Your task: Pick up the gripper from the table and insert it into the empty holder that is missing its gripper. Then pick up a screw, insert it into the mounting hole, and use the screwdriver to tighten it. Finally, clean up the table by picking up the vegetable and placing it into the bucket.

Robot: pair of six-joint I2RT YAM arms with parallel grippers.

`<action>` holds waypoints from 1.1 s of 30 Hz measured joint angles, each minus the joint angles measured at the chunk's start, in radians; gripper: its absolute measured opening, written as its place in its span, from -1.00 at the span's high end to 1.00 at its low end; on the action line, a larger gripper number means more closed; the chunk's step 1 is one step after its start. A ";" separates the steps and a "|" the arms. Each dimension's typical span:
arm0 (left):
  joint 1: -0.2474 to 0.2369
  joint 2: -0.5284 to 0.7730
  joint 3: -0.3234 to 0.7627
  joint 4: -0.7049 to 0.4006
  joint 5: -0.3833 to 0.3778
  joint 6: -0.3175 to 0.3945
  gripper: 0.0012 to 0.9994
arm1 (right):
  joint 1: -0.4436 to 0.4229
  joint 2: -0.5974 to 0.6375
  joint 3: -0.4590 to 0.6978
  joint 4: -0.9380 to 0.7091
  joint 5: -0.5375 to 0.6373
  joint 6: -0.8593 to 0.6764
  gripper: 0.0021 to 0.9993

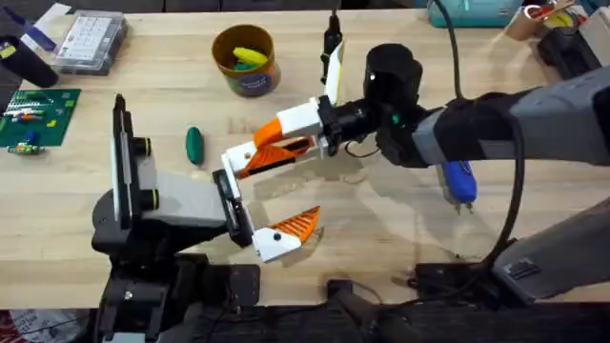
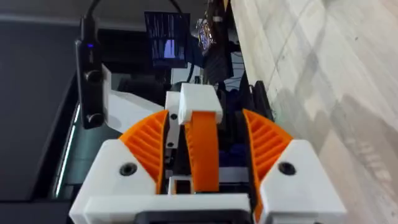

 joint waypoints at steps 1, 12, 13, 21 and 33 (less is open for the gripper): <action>0.000 0.000 0.000 0.000 0.001 0.000 -0.98 | -0.005 0.000 0.000 0.000 -0.003 0.001 -0.26; 0.000 0.000 0.000 0.000 0.003 0.000 -0.97 | -0.018 0.000 0.000 0.000 -0.046 0.013 -0.61; 0.000 0.000 0.000 0.000 0.004 0.000 -0.97 | -0.022 -0.001 -0.002 0.000 -0.046 0.015 -0.63; 0.000 0.000 0.000 0.000 0.004 0.000 -0.97 | -0.062 -0.157 -0.142 0.001 0.011 0.028 -0.68; 0.000 0.000 0.000 -0.001 0.007 0.005 -0.97 | -0.038 -0.177 -0.165 -0.008 0.066 0.031 0.65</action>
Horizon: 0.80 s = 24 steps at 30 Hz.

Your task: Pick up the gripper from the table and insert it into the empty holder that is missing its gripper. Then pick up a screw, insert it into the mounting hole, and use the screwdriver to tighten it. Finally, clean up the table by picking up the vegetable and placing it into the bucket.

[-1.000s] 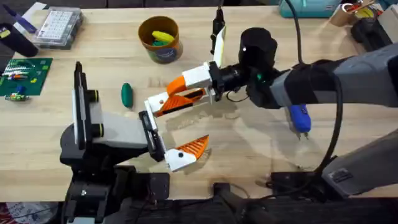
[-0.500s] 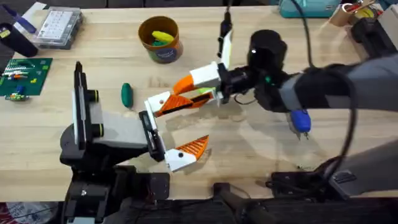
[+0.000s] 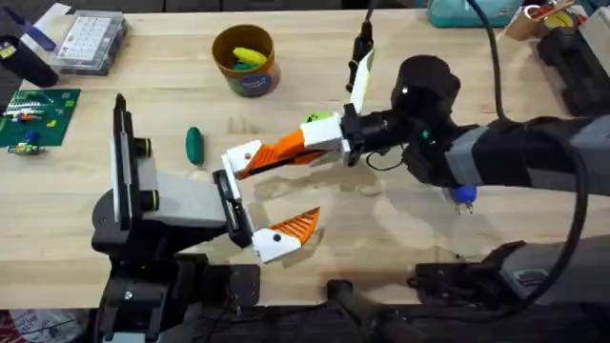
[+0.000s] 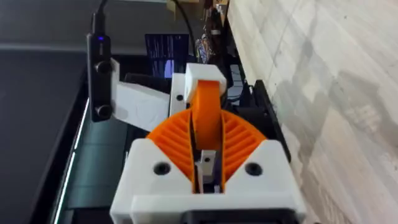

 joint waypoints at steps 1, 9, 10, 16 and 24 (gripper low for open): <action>0.000 0.000 0.000 0.000 0.000 0.001 -0.97 | 0.000 0.000 -0.001 0.000 0.001 -0.001 0.68; 0.000 0.000 0.000 0.000 0.000 -0.004 -0.97 | 0.001 -0.002 -0.003 -0.039 0.029 -0.010 0.98; 0.000 0.000 0.000 -0.001 0.000 -0.006 -0.97 | 0.001 -0.004 -0.003 -0.045 0.031 -0.012 0.98; 0.000 0.000 0.000 -0.001 -0.001 -0.014 -0.97 | 0.007 -0.006 -0.003 -0.050 0.052 -0.017 0.99; 0.000 0.000 0.000 0.000 -0.007 -0.021 -0.98 | 0.015 -0.008 -0.003 -0.051 0.080 -0.020 0.99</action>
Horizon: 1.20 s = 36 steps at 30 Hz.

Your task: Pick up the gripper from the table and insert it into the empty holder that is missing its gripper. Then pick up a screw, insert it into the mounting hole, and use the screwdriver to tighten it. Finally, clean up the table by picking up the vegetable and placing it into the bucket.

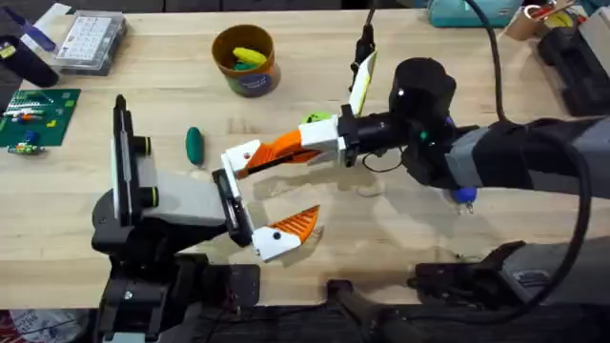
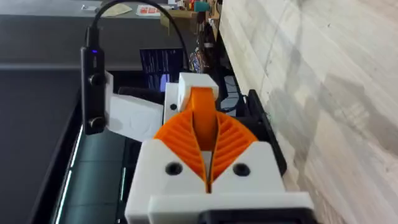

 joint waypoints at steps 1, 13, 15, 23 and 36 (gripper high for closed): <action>0.000 0.000 0.000 0.000 0.000 0.000 -0.98 | 0.000 0.000 0.000 0.000 0.002 0.000 0.99; 0.000 0.000 0.000 0.000 -0.002 -0.003 -0.98 | 0.003 0.000 0.000 -0.007 0.026 0.001 0.73; 0.000 0.000 0.000 0.000 -0.002 -0.003 -0.98 | 0.004 0.000 0.000 -0.007 0.028 0.001 0.73; 0.000 0.000 0.000 0.000 -0.002 -0.004 -0.98 | 0.004 0.000 0.000 -0.003 0.028 -0.001 0.93; 0.004 0.000 0.000 0.001 -0.010 -0.011 -0.97 | 0.014 0.000 0.000 0.000 0.050 0.013 0.99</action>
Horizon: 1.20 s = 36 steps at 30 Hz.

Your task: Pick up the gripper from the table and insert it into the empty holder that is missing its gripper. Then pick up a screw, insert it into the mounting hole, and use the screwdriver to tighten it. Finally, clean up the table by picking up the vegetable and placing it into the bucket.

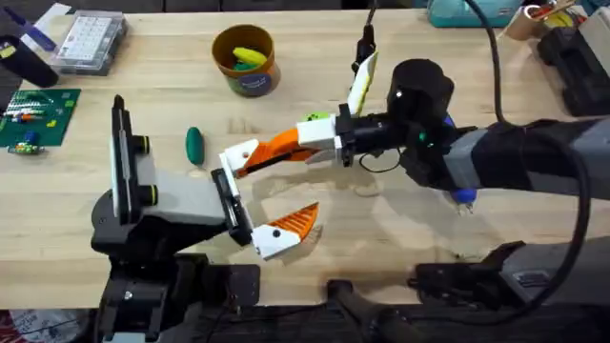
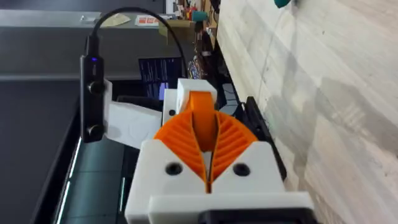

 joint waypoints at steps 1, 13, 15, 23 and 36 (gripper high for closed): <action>0.001 0.000 0.000 0.000 0.000 0.000 -0.97 | 0.001 0.000 0.000 0.000 0.001 0.001 0.99; 0.001 0.000 0.000 0.001 -0.004 0.000 -0.97 | 0.005 0.000 0.000 -0.001 0.015 0.007 0.77; 0.001 0.000 0.000 0.000 -0.004 0.000 -0.97 | 0.005 0.000 0.000 -0.001 0.015 0.007 0.78; 0.001 0.000 0.000 0.000 0.004 0.005 -0.97 | 0.010 0.001 0.000 -0.007 0.020 0.010 0.58; -0.001 0.000 0.000 -0.001 0.016 0.016 -0.97 | 0.015 0.007 0.000 -0.016 0.034 0.010 0.25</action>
